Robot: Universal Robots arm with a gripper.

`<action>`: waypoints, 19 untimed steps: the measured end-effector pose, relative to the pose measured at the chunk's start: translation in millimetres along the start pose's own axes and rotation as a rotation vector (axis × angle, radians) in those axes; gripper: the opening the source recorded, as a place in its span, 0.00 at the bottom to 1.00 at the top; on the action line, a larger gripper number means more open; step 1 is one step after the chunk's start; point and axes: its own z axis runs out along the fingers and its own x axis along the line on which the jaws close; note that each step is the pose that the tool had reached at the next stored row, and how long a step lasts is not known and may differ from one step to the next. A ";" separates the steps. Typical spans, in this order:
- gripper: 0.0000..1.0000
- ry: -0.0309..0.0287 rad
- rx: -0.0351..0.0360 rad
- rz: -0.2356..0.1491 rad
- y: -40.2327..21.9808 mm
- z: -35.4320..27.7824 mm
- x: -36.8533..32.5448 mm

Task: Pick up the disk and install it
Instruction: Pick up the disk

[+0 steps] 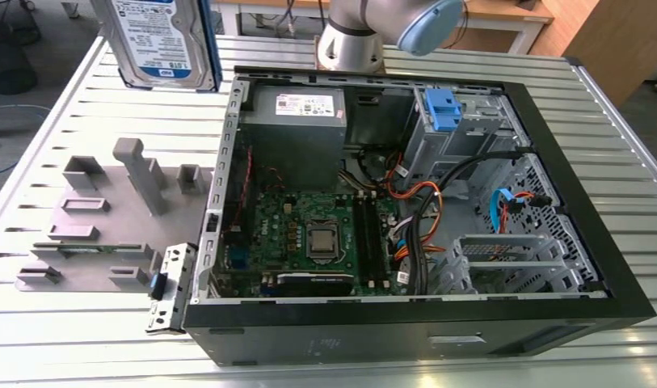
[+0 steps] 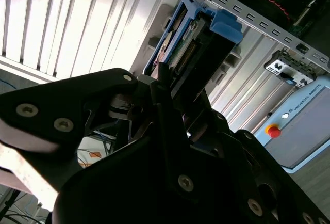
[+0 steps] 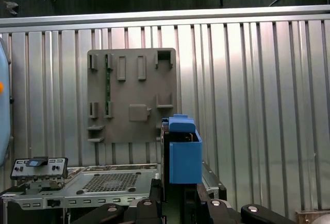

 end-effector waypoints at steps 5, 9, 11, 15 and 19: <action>0.35 -0.0001 0.0000 0.000 -11.2 -0.2 -0.7; 0.35 0.0000 0.0000 0.000 -19.8 -0.5 -1.2; 0.35 0.0000 0.0000 0.000 -24.2 -0.6 -1.5; 0.35 -0.0001 0.0000 0.000 -32.5 -0.7 -2.0; 0.35 0.0000 0.0000 0.000 -41.3 -0.9 -2.6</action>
